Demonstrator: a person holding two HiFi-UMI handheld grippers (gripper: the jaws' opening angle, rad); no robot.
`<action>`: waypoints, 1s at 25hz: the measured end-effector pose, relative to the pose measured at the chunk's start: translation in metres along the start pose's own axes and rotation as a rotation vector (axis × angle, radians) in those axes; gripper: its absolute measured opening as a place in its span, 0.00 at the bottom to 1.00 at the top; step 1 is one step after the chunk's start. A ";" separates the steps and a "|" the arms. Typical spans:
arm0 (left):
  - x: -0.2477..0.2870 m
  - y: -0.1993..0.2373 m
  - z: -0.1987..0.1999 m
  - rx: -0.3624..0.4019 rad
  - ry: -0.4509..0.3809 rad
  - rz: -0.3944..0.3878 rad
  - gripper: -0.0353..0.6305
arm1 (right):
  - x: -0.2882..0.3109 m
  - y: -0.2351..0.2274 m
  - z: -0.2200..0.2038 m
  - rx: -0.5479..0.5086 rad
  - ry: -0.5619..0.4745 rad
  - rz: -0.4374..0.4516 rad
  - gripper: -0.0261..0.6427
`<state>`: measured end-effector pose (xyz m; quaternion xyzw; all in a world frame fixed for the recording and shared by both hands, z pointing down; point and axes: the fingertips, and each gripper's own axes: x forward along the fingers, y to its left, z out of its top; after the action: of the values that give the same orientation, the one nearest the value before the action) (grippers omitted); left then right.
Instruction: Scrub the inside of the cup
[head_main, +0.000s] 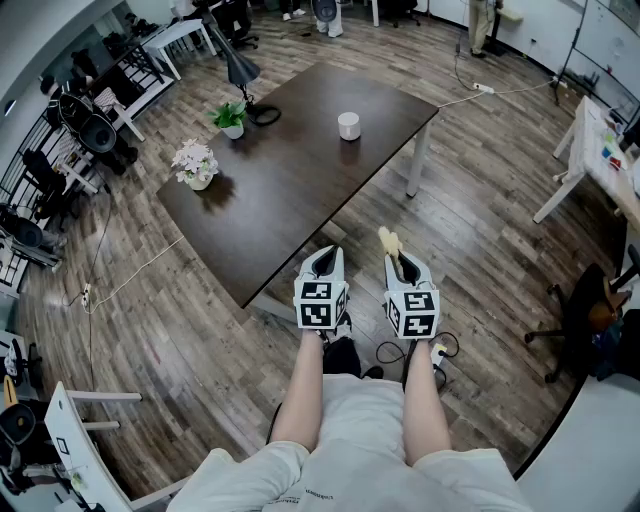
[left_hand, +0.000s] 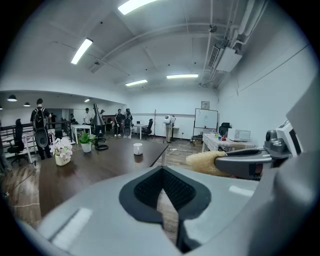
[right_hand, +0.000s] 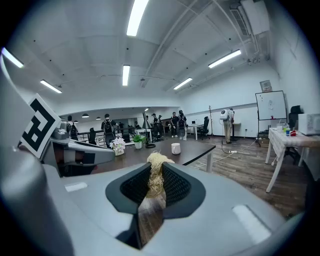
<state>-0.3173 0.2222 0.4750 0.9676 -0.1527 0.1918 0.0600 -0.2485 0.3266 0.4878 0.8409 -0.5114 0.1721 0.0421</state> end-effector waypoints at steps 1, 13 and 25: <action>0.004 0.000 0.004 0.007 -0.002 0.001 0.05 | 0.004 -0.001 0.005 -0.008 -0.009 0.004 0.17; 0.043 0.004 0.045 -0.088 -0.046 0.053 0.05 | 0.048 -0.063 0.033 -0.105 0.004 -0.023 0.17; 0.103 0.012 0.065 -0.050 -0.044 0.016 0.05 | 0.062 -0.098 0.051 0.111 -0.089 -0.129 0.17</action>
<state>-0.2075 0.1711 0.4566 0.9686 -0.1663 0.1670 0.0794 -0.1242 0.3078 0.4714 0.8798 -0.4473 0.1598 -0.0163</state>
